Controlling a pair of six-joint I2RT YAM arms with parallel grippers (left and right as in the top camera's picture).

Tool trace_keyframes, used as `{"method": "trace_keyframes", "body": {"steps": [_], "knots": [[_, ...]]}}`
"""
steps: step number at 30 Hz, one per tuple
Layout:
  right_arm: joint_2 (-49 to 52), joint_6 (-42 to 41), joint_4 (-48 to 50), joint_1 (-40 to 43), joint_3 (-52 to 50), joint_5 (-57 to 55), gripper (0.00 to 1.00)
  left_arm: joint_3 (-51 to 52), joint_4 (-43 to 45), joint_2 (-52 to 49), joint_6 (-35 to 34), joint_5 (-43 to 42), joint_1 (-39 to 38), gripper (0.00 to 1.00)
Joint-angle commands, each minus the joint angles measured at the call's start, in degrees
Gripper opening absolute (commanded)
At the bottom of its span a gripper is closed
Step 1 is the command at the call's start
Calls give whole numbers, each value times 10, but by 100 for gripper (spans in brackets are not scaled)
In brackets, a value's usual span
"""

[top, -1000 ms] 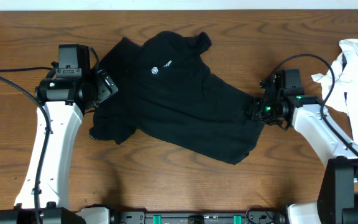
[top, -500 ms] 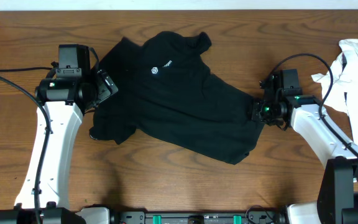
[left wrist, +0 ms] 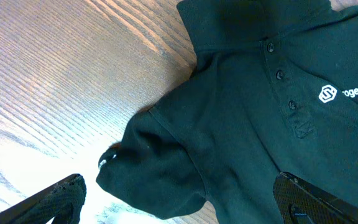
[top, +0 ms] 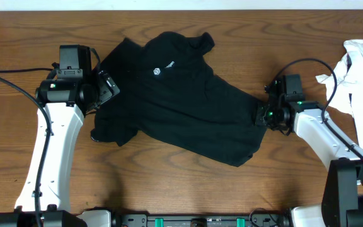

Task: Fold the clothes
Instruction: 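Pull the right sleeve rightward with the right gripper to flatten shirt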

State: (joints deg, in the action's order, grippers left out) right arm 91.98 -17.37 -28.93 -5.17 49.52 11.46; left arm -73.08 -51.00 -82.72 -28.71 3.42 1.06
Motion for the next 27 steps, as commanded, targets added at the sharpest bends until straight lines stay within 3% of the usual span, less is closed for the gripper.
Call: {"method": "trace_keyframes", "body": {"steps": [1,5,11,15,27], "knots": [[-3,-15,12,-5,-16,-7,31,1,-2,4,-5,7,2,98],[-3,-15,16,-5,-17,-7,29,1,-2,4,-5,7,2,98],[-3,-24,19,-5,-17,-7,9,1,-2,4,-5,7,2,98],[-3,-24,26,-5,-17,-7,1,1,-2,4,-5,7,2,98],[-4,18,54,45,47,-7,1,1,-2,4,-5,7,2,98]]}}
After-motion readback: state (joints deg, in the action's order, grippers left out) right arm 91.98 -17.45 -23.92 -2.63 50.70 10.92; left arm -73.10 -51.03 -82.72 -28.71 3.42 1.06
